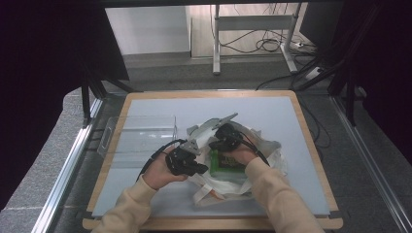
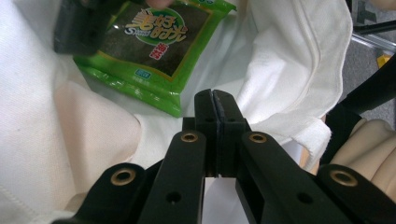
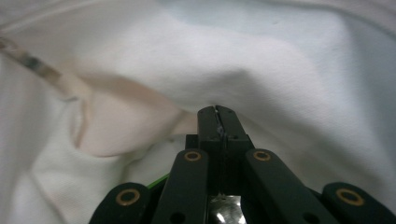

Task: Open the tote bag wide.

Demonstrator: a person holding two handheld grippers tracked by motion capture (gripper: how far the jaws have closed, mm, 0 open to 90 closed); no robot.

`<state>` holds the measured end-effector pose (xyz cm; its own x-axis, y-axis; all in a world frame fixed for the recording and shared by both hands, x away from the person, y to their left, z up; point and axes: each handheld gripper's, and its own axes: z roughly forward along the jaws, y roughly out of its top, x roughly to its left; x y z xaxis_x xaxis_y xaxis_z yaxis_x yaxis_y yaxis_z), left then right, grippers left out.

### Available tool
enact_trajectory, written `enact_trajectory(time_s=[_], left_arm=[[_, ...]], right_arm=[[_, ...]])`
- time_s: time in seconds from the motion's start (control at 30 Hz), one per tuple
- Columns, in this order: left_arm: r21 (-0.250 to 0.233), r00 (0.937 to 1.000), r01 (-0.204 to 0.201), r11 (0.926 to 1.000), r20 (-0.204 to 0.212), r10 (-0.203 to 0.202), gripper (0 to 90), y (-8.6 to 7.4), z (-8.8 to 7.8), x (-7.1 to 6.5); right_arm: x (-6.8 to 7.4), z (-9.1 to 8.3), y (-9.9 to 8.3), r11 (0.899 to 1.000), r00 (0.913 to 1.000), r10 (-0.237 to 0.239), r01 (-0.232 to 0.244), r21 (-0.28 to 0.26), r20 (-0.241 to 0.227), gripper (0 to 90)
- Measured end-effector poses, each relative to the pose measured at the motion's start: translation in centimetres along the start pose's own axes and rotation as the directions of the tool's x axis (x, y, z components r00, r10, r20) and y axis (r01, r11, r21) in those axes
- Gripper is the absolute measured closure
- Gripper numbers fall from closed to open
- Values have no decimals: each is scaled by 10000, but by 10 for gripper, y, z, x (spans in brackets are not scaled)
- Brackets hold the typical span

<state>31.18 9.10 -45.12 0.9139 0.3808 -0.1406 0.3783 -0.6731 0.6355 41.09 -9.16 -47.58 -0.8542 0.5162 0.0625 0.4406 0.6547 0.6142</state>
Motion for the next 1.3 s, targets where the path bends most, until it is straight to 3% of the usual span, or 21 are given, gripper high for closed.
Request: enact_trajectory(time_s=[0.23,0.5,0.77,0.93,1.1,1.3], left_arm=[[205,9998,122,9997,164,-125,900,-2,6,-2],[352,9991,125,9993,401,-139,900,-4,10,1],[424,9987,188,9989,469,-208,900,-5,13,3],[436,9989,223,9988,410,-241,900,-6,13,4],[443,9991,189,9988,377,-206,900,-5,13,3],[440,9991,206,9988,372,-222,900,-5,12,3]], right_arm=[[-12,5,4,9999,9990,76,-80,79,434,883],[-20,10,7,9997,9954,-38,61,-242,957,884],[-26,11,7,9995,9956,64,-33,-326,937,884],[-11,-11,3,9999,9951,55,-45,-101,992,883],[3,-51,-8,9997,9901,-175,153,171,1391,883],[-6,-78,-30,9963,9767,121,-300,804,2144,883]])
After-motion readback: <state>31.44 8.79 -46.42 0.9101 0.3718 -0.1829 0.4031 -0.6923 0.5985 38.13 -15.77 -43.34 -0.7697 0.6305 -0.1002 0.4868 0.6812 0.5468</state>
